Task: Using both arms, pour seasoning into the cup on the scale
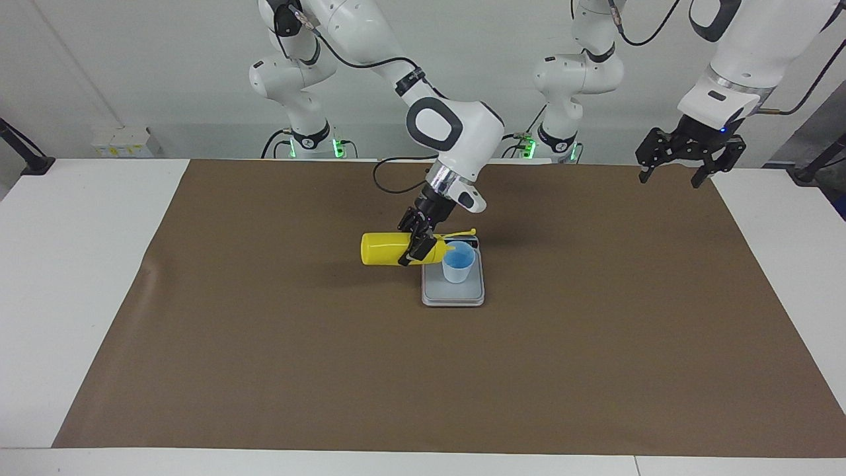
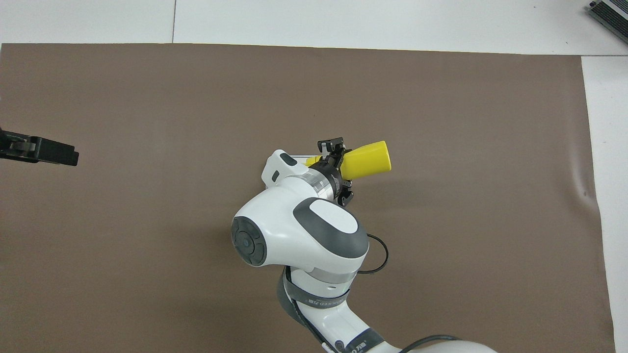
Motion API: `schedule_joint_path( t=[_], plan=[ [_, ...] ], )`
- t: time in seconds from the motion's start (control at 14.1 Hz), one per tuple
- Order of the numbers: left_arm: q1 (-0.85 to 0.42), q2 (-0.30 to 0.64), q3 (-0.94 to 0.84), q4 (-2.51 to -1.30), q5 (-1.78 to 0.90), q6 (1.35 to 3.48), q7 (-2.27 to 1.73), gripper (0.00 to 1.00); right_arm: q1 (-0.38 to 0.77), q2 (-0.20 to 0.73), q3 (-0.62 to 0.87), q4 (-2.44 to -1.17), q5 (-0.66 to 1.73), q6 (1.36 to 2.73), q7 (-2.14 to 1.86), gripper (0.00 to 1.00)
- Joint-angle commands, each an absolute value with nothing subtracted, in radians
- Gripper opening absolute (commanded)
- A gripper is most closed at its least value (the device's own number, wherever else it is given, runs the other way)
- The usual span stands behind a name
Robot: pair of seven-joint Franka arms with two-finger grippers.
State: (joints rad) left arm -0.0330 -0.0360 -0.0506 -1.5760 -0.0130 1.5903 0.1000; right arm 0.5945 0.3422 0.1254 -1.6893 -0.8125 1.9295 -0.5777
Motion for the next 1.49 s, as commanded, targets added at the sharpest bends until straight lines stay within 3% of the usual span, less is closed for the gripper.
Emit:
schedule_joint_path(
  t=[0.0,0.85,1.42],
  plan=[
    [-0.020,-0.060,-0.054,-1.598,-0.028,1.580,0.106,1.00,0.536,0.284,0.135,-1.694,-0.708,1.957,-0.589,0.00],
    [-0.020,-0.060,-0.054,-1.598,-0.028,1.580,0.106,1.00,0.318,0.169,0.135,-1.739,-0.283,2.089,-0.718,0.00],
    [-0.020,-0.060,-0.054,-1.598,-0.028,1.580,0.106,1.00,0.092,0.147,0.135,-1.746,0.122,2.109,-1.124,0.00]
  ],
)
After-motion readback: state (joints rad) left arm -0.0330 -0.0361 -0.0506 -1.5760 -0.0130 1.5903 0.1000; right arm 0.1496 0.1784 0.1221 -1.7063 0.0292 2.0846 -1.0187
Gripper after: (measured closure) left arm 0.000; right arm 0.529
